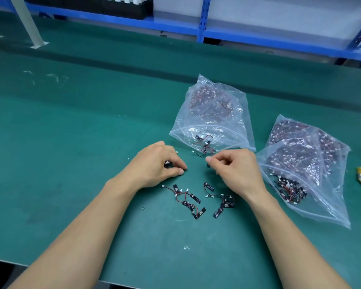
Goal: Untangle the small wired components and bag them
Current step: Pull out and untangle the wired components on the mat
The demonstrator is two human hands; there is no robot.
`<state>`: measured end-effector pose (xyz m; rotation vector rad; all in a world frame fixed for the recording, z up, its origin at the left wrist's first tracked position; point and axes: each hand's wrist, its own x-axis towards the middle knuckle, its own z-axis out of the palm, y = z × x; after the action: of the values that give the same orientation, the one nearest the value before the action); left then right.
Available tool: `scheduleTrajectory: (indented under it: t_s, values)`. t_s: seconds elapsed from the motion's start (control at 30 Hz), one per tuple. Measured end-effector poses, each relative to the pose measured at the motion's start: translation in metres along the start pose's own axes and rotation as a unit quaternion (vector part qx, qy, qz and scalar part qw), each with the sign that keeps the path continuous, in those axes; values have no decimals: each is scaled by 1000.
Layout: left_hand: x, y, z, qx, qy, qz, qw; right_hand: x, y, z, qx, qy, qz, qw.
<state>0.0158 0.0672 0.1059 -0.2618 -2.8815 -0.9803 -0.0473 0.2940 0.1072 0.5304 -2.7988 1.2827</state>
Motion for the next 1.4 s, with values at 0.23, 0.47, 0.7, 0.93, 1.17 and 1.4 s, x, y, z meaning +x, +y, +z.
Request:
scheduleTrajectory:
  t_s: [0.23, 0.47, 0.7, 0.93, 1.17, 1.4]
  values:
    - [-2, -1, -1, -9, -17, 24, 1000, -4, -9, 7, -109, -74, -18, 991]
    - [-5, -1, -6, -18, -24, 19, 999, 16, -7, -1, -160, 40, -14, 986]
    - [-4, 2, -4, -10, -26, -3, 1000, 26, -3, 9, -223, 18, 19, 974]
    - [-4, 0, -4, -10, -26, 4, 1000, 31, 1, 7, -172, -2, 43, 984]
    - [-4, -1, -3, -11, -25, 1, 1000, 30, 1, 7, -154, 0, 18, 988]
    - [-3, -3, -2, -7, -25, 2, 1000, 23, 1, 0, -26, 47, 20, 998]
